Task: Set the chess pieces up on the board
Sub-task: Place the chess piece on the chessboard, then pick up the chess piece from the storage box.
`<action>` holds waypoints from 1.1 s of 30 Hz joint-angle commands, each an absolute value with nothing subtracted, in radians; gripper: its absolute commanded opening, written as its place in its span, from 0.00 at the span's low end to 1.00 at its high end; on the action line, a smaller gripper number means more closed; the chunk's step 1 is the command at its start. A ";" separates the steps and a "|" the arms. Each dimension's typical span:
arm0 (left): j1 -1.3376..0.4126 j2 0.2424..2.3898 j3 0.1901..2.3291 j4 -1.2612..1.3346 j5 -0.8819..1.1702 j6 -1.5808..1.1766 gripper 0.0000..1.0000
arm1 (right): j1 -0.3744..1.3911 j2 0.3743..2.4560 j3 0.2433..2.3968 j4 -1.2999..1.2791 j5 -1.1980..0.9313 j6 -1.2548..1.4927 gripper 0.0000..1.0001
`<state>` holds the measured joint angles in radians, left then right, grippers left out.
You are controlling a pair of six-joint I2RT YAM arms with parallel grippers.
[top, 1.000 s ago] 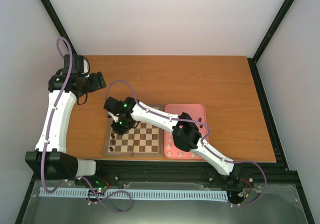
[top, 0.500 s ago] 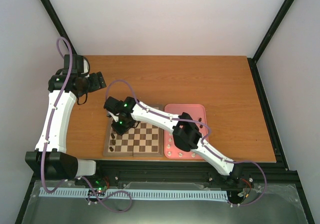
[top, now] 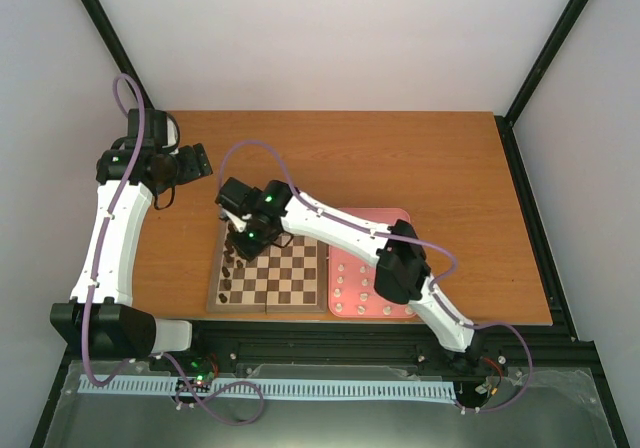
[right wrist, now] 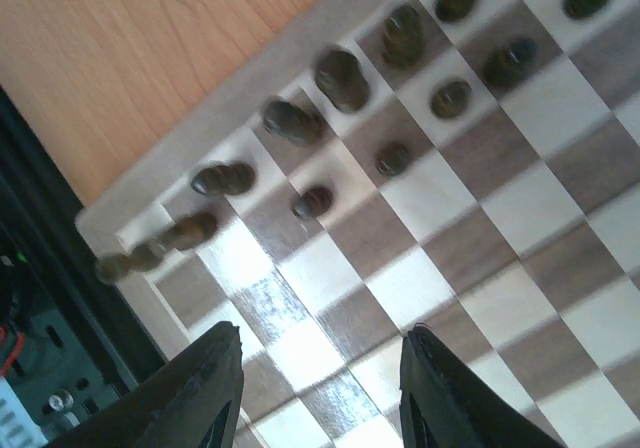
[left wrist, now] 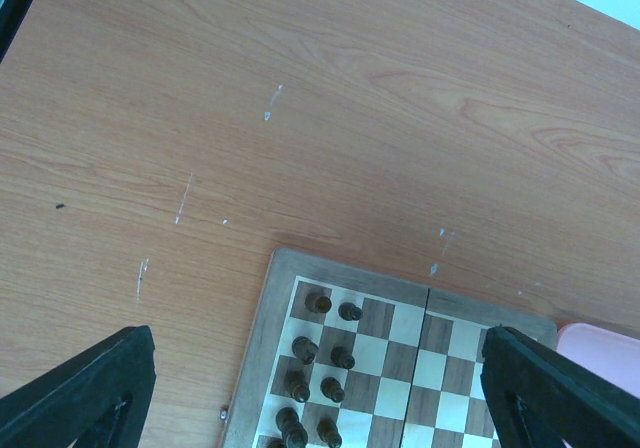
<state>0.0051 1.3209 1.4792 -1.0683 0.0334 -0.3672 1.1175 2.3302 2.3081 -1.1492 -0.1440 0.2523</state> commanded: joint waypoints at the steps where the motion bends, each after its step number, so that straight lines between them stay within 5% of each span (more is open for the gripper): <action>1: 0.002 1.311 1.521 -1.063 0.032 -0.366 1.00 | 1.069 2.202 2.139 -1.135 -0.073 0.288 0.43; 16: 0.002 1.327 1.522 -1.059 0.035 -0.368 1.00 | 0.720 1.802 1.424 -1.060 0.038 0.381 0.47; 33: 0.002 1.353 1.524 -1.060 0.032 -0.365 1.00 | 0.597 1.773 1.204 -0.968 0.041 0.375 0.48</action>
